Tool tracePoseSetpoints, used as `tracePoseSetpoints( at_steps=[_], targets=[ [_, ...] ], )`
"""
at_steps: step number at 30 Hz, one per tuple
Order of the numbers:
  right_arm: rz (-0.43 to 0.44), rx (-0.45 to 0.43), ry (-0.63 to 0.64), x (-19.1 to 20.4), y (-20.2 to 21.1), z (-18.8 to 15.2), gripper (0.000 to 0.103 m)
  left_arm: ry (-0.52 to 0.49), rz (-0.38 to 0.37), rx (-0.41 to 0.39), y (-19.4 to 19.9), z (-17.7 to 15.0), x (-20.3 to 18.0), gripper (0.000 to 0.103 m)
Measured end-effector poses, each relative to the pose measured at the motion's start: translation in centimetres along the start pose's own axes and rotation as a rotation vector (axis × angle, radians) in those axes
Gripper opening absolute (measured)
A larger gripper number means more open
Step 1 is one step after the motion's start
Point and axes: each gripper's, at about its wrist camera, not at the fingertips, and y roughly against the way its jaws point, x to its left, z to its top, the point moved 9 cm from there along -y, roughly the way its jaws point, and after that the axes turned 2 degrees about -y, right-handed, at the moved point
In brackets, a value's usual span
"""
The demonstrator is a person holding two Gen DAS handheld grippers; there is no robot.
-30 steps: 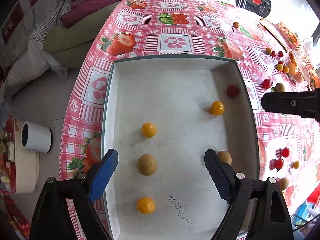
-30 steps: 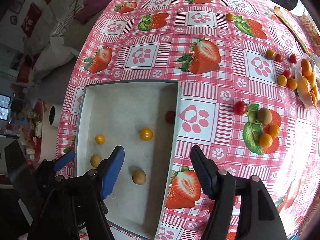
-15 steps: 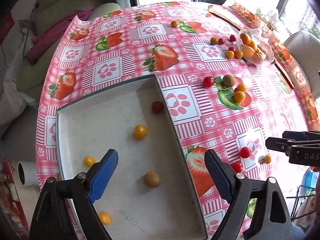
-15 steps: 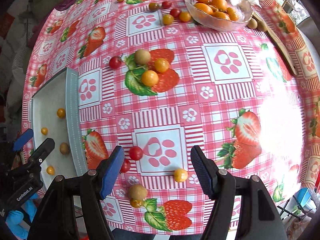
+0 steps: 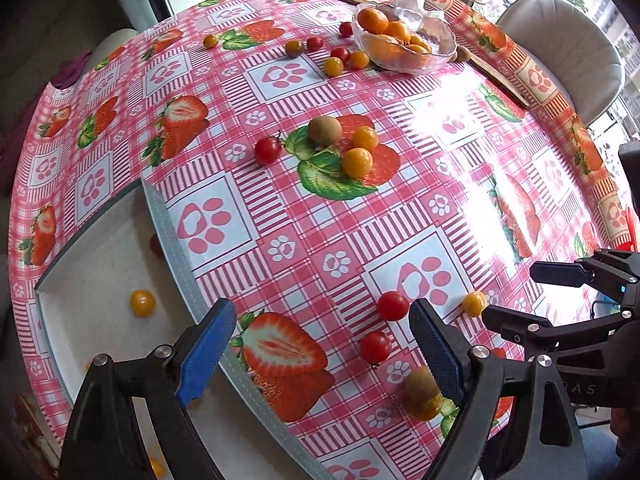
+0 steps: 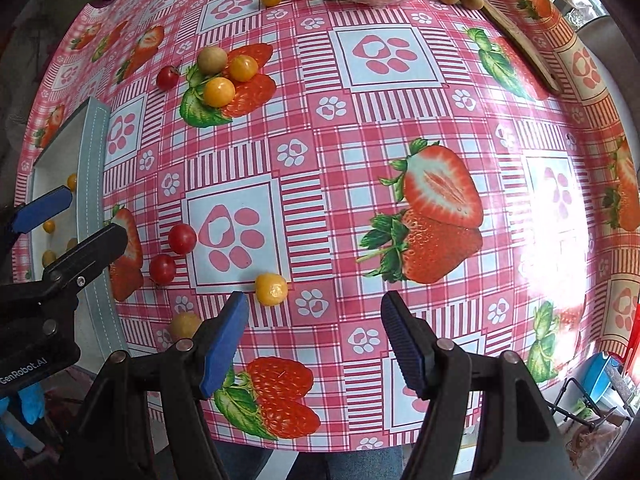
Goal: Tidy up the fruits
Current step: 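Move both tools from the tray toward the remaining red and yellow tomatoes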
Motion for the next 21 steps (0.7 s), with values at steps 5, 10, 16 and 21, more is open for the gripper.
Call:
tracePoseSetpoints(
  at_steps=[5,10,16,21],
  targets=[
    [0.003,-0.006,0.016,-0.6,-0.3,-0.9,0.067,-0.078,-0.004,0.019,-1.3,0.0,-1.7,0.089],
    [0.016,-0.011,0.018,-1.6,-0.7,-2.5,0.064,-0.101,0.010,0.042,-2.6,-0.2,-2.0,0.086],
    [0.016,-0.035,0.059,-0.8,-1.0,-3.6,0.061,-0.119,0.026,0.087,-4.0,-0.8,-2.1,0.056],
    [0.009,-0.050,0.085,0.9,-1.4,-3.3,0.057,-0.112,0.006,0.076,-3.9,-0.8,-2.2,0.043]
  ],
)
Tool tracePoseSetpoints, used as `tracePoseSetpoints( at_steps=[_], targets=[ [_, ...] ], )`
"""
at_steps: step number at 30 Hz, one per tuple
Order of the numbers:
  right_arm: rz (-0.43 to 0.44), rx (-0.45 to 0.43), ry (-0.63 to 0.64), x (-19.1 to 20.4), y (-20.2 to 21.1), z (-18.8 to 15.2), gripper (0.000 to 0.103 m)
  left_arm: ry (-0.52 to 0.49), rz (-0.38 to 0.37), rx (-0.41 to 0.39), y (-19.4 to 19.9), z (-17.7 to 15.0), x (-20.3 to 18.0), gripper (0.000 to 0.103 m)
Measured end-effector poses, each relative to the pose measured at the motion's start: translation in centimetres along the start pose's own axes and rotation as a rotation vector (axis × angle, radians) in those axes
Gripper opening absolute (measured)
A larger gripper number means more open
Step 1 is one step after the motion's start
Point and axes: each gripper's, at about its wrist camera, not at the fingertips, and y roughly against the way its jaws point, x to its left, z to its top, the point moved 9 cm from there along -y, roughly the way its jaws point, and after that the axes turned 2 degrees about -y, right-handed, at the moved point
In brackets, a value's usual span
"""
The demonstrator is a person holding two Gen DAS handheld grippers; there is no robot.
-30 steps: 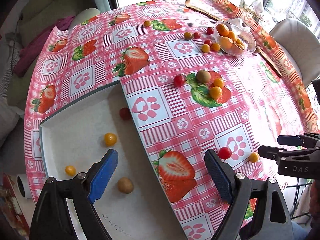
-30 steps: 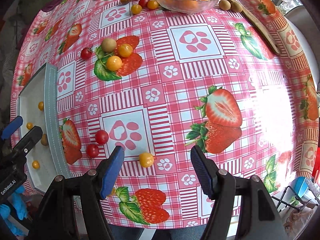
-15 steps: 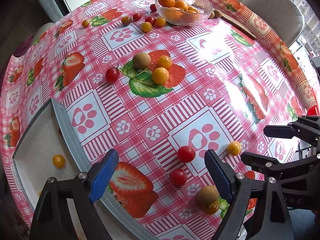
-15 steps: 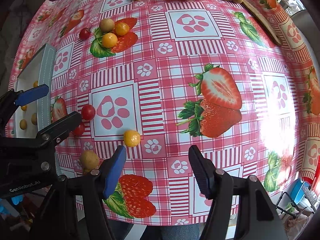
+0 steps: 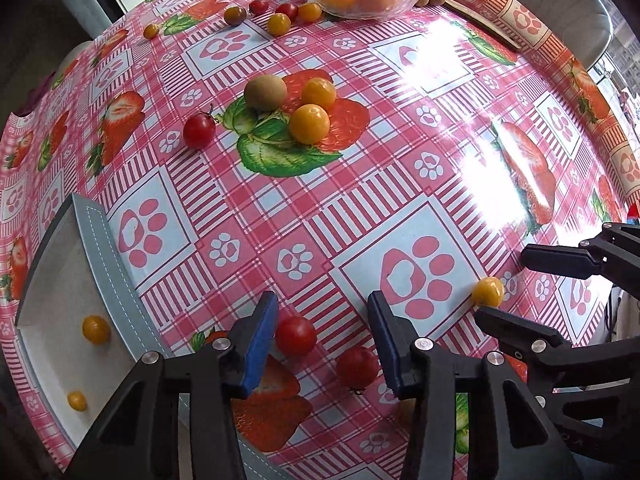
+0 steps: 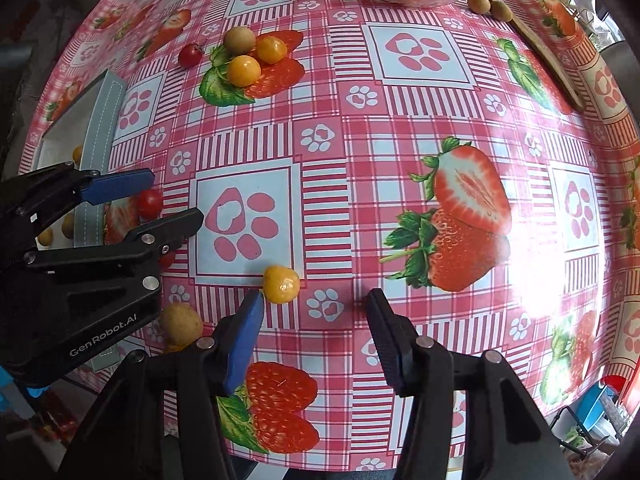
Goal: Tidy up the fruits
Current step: 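Move both tools from the tray toward the remaining red and yellow tomatoes, then grasp a red cherry tomato with the left tool while the right tool grasps a yellow cherry tomato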
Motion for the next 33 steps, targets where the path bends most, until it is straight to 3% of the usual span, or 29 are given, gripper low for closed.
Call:
tracePoseSetpoints(
  at_steps=[2,4,5,6,9,15,26,33],
  targets=[
    [-0.006,-0.013,0.018,0.6,0.1,0.3,0.053,-0.001,-0.007,-0.004,0.1,0.2,-0.4,0.035],
    [-0.028,-0.021,0.042,1.2,0.2,0.3,0.038,0.016,-0.017,-0.004,0.1,0.2,-0.3,0.029],
    [-0.024,-0.020,0.053,1.7,0.1,0.5,0.033,0.030,-0.027,-0.004,0.2,0.4,-0.2,0.021],
    [-0.008,-0.013,0.062,2.2,0.1,0.4,0.020,0.047,-0.040,0.003,0.2,0.4,0.0,0.011],
    [-0.018,-0.011,0.075,3.4,0.4,0.5,0.020,0.117,-0.091,0.007,0.6,0.2,1.0,0.010],
    [0.046,-0.002,-0.027,3.0,1.7,0.9,0.020,0.191,-0.128,-0.017,2.0,-0.5,2.6,0.010],
    [0.077,-0.002,-0.108,-0.4,2.2,2.6,0.020,0.222,-0.140,-0.056,4.6,-2.2,3.7,0.011],
    [0.070,0.016,-0.105,-0.3,1.7,2.3,0.020,0.162,-0.095,-0.050,3.7,-2.1,2.2,0.011]
  ],
)
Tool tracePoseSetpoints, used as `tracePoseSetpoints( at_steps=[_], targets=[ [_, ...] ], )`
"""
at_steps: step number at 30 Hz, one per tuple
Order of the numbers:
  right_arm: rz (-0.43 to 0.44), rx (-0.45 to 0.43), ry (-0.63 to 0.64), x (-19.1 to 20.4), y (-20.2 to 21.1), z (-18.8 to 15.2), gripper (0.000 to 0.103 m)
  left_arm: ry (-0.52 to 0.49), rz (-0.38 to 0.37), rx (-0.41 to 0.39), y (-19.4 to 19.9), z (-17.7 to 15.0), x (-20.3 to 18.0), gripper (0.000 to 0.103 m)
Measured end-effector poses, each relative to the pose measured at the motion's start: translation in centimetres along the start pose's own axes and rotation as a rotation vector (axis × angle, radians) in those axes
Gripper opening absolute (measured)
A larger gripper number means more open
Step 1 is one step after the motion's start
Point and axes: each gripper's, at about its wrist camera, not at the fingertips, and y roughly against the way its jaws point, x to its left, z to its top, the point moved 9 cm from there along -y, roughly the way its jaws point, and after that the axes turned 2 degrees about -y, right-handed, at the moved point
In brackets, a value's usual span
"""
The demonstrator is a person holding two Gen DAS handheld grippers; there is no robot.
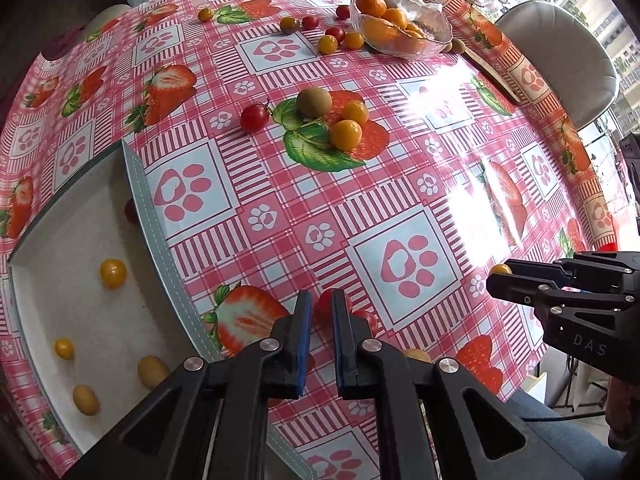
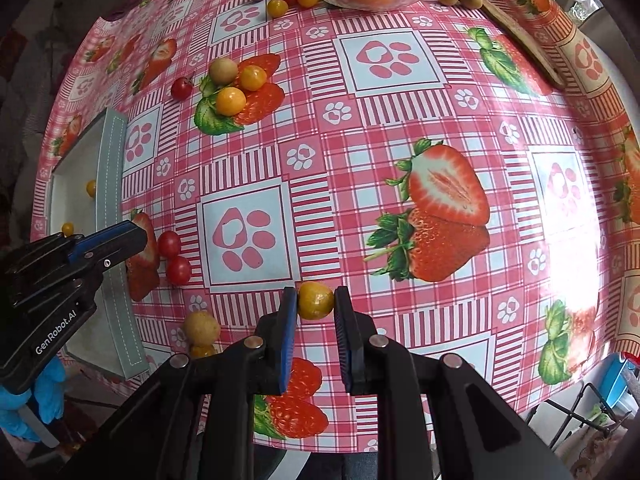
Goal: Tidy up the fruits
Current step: 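Grasp a red cherry tomato with the left tool while the right tool grasps a yellow cherry tomato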
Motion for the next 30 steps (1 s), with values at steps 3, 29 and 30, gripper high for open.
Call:
tracePoseSetpoints(
  at_steps=[3,29,30],
  targets=[
    [0.002,0.004,-0.002,0.2,-0.2,-0.2,0.020,-0.007,0.009,0.027,-1.0,-0.2,-0.2,0.011],
    [0.006,0.000,-0.044,-1.5,0.3,-1.2,0.020,0.020,0.050,0.067,-3.5,0.9,-2.8,0.048],
    [0.006,0.000,-0.047,-1.5,0.3,-1.2,0.020,0.005,0.072,0.064,-3.7,1.0,-3.1,0.038]
  ],
)
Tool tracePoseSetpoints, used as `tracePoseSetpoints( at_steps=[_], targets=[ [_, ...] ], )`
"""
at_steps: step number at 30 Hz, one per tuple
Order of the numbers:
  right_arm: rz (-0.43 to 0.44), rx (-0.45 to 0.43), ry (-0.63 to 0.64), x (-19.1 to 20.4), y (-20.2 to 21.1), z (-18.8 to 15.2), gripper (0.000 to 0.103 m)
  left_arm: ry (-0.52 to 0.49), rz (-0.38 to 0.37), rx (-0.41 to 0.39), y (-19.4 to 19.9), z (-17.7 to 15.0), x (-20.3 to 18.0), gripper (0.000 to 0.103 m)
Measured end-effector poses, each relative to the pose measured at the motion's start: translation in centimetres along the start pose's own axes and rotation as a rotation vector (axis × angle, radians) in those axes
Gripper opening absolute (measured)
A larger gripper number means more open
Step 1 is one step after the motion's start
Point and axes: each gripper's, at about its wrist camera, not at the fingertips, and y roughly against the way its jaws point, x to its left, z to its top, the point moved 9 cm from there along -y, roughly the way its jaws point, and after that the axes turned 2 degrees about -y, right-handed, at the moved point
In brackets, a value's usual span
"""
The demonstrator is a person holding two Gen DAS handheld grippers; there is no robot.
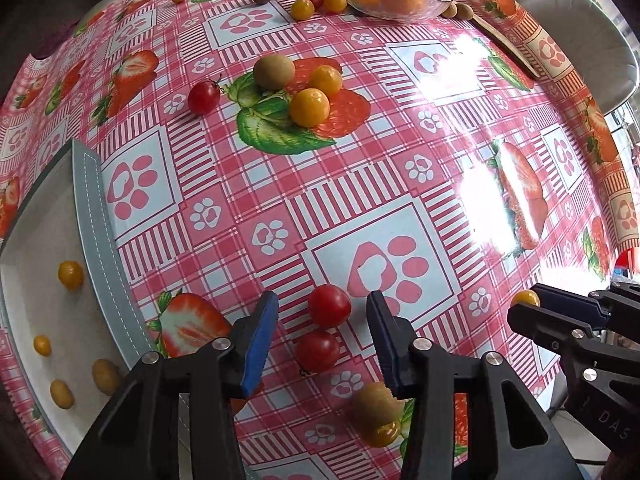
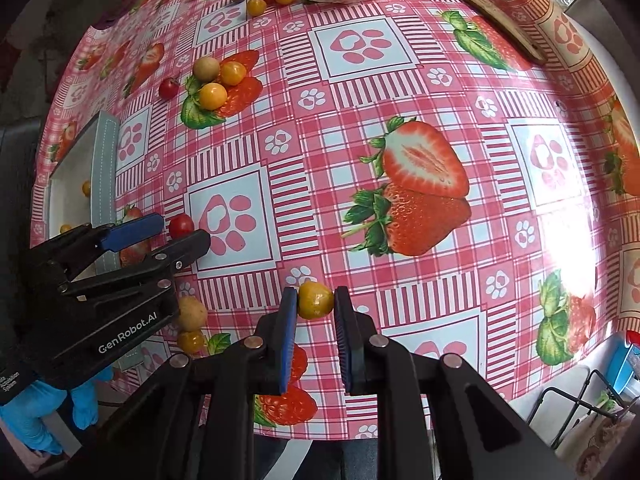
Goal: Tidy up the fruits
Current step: 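Grasp a red cherry tomato with the left tool while the right tool grasps a yellow cherry tomato, then carry both tomatoes over the white tray and open both tools to release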
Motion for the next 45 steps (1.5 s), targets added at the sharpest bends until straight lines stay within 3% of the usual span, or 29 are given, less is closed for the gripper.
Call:
tracePoseSetpoints(
  at_steps=[1,2,10,21,33,45],
  targets=[
    [0.000,0.000,-0.002,-0.1,0.0,0.0,0.020,-0.010,0.000,-0.007,-0.1,0.2,-0.5,0.027],
    [0.000,-0.001,-0.005,-0.1,0.1,0.0,0.020,-0.011,-0.009,-0.007,-0.2,0.2,-0.8,0.022],
    [0.009,-0.017,-0.014,0.0,0.8,0.3,0.020,0.050,-0.110,-0.019,1.6,-0.2,1.4,0.022],
    [0.029,-0.028,0.048,2.9,1.7,1.8,0.020,0.172,-0.117,-0.108,5.5,-2.2,6.8,0.022],
    [0.070,-0.001,0.247,11.9,1.4,2.8,0.020,0.358,-0.046,-0.111,6.2,-9.0,13.5,0.022],
    [0.122,0.057,0.483,23.0,-1.3,2.2,0.020,0.524,0.022,-0.068,3.8,-14.8,17.7,0.022]
  ],
)
